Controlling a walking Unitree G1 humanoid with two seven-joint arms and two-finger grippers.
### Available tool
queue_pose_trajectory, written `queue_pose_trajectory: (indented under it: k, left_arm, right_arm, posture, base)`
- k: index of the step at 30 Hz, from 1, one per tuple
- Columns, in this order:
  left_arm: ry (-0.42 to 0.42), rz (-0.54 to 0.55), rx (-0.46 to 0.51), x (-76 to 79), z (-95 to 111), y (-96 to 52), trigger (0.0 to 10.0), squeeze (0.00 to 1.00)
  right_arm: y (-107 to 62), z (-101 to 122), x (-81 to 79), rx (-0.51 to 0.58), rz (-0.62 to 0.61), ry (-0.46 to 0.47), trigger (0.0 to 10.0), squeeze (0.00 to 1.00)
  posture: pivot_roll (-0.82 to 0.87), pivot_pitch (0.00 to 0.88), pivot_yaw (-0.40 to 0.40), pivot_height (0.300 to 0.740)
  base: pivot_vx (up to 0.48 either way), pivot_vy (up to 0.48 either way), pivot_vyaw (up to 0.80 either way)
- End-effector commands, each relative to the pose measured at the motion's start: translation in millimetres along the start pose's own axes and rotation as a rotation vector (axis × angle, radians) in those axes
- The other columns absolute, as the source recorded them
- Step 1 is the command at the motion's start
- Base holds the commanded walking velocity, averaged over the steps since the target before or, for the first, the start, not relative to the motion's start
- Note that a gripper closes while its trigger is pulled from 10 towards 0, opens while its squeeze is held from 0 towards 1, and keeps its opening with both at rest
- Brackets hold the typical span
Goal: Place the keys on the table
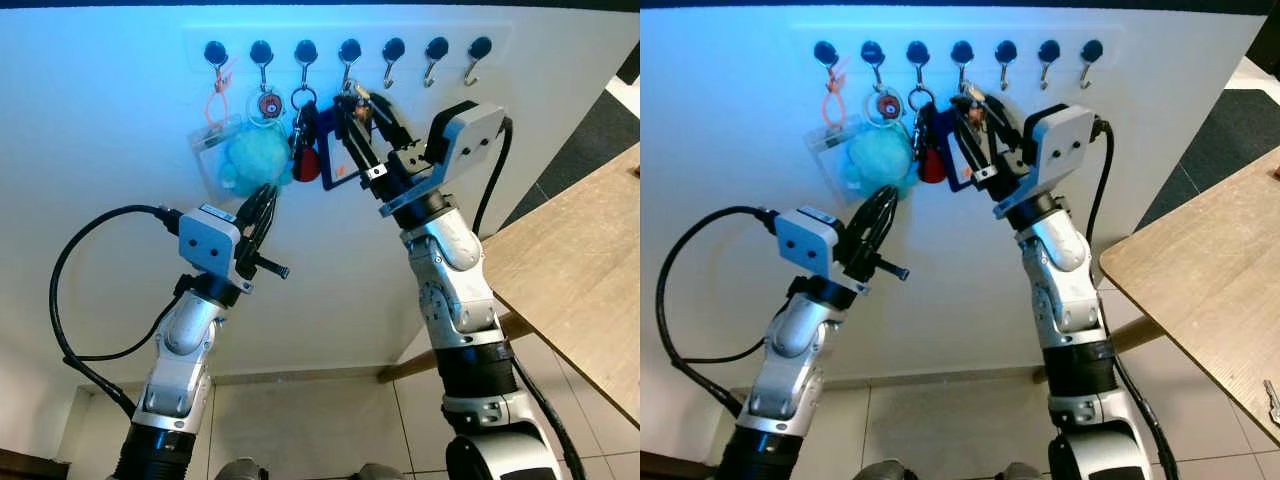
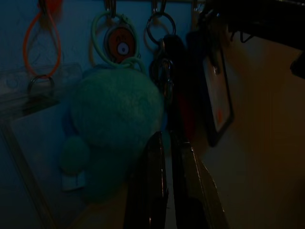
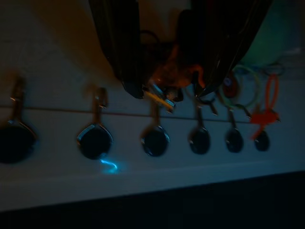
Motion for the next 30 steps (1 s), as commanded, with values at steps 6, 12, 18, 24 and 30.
queue_pose_trajectory:
  k: [6, 12, 18, 24, 30]
  left_arm:
    - [0.003, -0.013, 0.003, 3.9, 1, 1.3, 10.0, 0.0]
    - [0.002, -0.014, 0.005, 4.3, 2, 1.7, 10.0, 0.0]
    - [0.001, -0.015, 0.006, 4.5, 2, 2.3, 10.0, 0.0]
    - [0.001, -0.015, 0.009, 4.2, 2, 3.4, 10.0, 0.0]
    - [-0.002, -0.02, 0.01, 4.6, 2, 4.5, 10.0, 0.0]
  right_arm:
    - [-1.6, 6, -6.4, 0.029, -0.003, 0.014, 0.0, 0.0]
    - [4.5, 16, -9.2, 0.064, 0.001, 0.012, 0.0, 0.0]
    - [11.3, 24, -5.8, 0.094, -0.007, 0.009, 0.0, 0.0]
    - [18.3, 34, -2.9, 0.129, -0.004, 0.003, 0.0, 0.0]
    - [29.6, 48, 2.1, 0.176, 0.0, -0.013, 0.0, 0.0]
  posture:
    - [0.03, 0.085, -0.015, 0.74]
    - [0.03, 0.086, -0.014, 0.74]
    - [0.03, 0.086, -0.014, 0.74]
    - [0.02, 0.086, -0.012, 0.74]
    - [0.02, 0.087, -0.01, 0.74]
  base:
    - [0.0, 0.0, 0.0]
    - [0.0, 0.0, 0.0]
    - [0.0, 0.0, 0.0]
    - [0.0, 0.0, 0.0]
    - [0.0, 0.0, 0.0]
Point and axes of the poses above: a point about 5 cm out from each wrist's last joint towards the gripper, its own y axis pointing out of the wrist towards the gripper, its own z axis along the axis of the wrist's last joint, x = y × z, the point moved 3 cm from there along y, pointing out of the wrist towards the gripper, and after that the axes turned 13 degrees about -y, right-handed, at the moved point
